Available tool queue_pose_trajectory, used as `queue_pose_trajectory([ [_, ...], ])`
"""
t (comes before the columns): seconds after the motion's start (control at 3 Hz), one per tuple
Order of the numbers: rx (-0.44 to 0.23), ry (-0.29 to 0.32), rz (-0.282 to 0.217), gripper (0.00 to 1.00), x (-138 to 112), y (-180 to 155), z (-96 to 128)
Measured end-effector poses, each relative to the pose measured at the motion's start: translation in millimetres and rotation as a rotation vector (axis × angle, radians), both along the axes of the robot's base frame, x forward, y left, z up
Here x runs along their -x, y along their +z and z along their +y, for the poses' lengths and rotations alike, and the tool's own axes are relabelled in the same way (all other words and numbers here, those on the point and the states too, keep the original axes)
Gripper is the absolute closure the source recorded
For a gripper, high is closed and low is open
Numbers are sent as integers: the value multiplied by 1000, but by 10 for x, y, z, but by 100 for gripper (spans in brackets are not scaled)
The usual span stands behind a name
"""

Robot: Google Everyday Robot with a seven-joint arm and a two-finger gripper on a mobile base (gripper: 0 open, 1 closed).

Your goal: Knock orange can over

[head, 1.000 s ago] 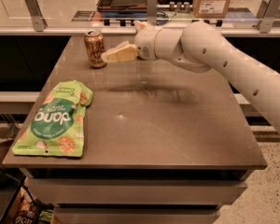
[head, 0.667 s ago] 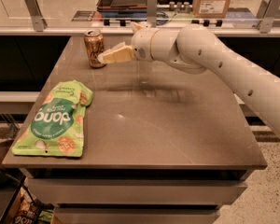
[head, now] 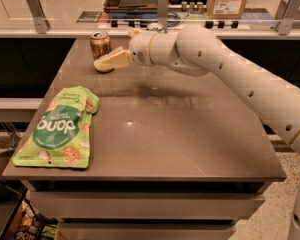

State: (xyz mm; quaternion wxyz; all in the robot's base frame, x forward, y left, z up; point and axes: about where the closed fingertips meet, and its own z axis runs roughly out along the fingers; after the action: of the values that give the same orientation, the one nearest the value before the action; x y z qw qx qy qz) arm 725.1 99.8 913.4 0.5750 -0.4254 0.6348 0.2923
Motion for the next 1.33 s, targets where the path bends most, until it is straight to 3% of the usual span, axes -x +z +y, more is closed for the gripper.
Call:
queue_pose_trajectory([
  [0.67,-21,49,54,0,-134,-131,174],
  [1.33,-39,74,51,0,-329,-165,213],
])
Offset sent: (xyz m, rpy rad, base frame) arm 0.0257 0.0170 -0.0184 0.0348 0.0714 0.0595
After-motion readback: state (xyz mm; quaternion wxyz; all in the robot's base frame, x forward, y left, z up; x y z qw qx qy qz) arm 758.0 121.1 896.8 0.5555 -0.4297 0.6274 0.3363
